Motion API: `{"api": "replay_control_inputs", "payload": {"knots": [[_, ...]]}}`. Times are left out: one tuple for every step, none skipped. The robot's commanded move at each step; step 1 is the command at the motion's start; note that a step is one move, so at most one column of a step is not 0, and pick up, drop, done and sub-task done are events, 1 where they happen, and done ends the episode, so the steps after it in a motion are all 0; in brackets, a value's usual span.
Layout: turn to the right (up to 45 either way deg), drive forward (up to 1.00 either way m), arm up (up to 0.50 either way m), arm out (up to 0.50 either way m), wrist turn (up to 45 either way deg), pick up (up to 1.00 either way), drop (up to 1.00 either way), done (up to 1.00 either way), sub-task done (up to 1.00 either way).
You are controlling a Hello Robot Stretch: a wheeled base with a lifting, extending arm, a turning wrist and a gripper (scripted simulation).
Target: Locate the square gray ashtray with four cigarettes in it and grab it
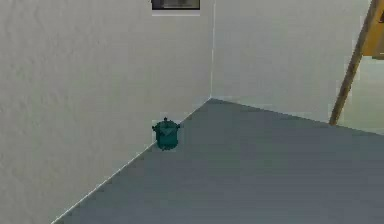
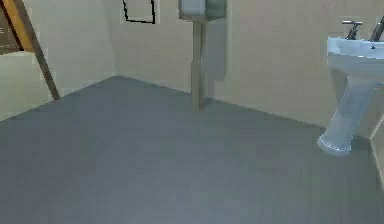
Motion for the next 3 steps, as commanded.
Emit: {"api": "replay_control_inputs", "payload": {"knots": [[45.0, 0.0, 0.0, 0.0, 0.0, 0.0, 0.0, 0.0, 0.0], [0.0, 1.0, 0.0, 0.0, 0.0, 0.0, 0.0, 0.0, 0.0], [0.0, 1.0, 0.0, 0.0, 0.0, 0.0, 0.0, 0.0, 0.0]]}}
